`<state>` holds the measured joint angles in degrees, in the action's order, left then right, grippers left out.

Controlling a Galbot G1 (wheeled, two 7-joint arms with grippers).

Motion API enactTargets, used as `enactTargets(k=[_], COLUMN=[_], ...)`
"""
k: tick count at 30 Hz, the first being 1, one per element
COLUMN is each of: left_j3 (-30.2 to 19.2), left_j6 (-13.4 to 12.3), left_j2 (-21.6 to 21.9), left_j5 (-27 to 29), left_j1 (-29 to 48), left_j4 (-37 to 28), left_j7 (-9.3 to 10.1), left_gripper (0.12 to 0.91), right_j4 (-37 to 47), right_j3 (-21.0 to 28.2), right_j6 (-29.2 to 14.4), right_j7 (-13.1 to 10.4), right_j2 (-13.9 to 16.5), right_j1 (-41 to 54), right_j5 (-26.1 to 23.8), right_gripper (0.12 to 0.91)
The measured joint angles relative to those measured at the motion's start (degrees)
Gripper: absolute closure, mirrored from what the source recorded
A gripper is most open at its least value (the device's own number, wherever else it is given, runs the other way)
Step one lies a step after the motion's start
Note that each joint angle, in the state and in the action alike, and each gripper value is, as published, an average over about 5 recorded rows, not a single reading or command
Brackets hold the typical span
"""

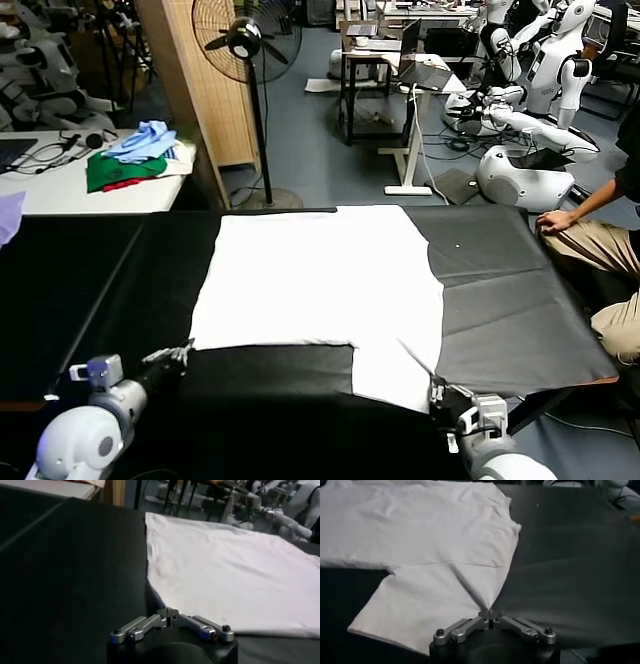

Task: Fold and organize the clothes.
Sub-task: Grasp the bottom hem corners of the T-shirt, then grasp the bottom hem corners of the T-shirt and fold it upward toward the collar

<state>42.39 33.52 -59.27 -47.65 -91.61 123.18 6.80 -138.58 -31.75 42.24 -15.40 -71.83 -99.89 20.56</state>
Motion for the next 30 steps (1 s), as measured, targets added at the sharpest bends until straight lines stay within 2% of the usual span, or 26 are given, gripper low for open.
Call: enactTargets(k=[5, 8, 12, 16, 21, 26, 30], left_j3=[3.5, 4.2, 3.5, 1.6, -0.8, -3.3, -5.5], left_j6=[-1.6, -2.8, -4.3, -6.3, -7.7, -9.2, -9.9], left_j2=[0.1, -0.7, -2.2, -4.1, -5.0, -4.6, -4.1], left_j5=[-1.9, -2.4, -1.5, 0.6, 2.9, 6.2, 9.3], left_j1=[-6.3, -7.1, -4.4, 0.7, 6.6, 10.1, 12.7], left_j4=[5.1, 6.6, 6.5, 4.2, 0.2, -3.6, -6.9], left_j7=[0.47, 1.30, 2.15, 2.57, 2.32, 1.13, 0.99], left_gripper=[0.904, 0.904, 0.904, 0.904, 0.904, 0.904, 0.904], right_j4=[1.6, 5.1, 11.8, 18.6, 26.4, 33.8, 38.3], right_j3=[-1.7, -1.7, -0.6, 1.1, 4.7, 9.6, 12.8], right_j6=[-1.4, -5.8, -12.5, -17.3, -21.2, -24.3, -26.0], right_j7=[3.4, 5.7, 8.0, 10.3, 13.0, 14.1, 14.5], right_j2=[1.6, 3.1, 5.6, 8.0, 10.5, 12.3, 12.9], right_j1=[2.3, 5.4, 11.6, 18.5, 25.9, 32.4, 36.5], right_j5=[0.9, 1.0, 0.4, -0.5, -3.2, -7.0, -8.6], right_gripper=[0.897, 0.897, 0.897, 0.897, 0.897, 0.897, 0.897])
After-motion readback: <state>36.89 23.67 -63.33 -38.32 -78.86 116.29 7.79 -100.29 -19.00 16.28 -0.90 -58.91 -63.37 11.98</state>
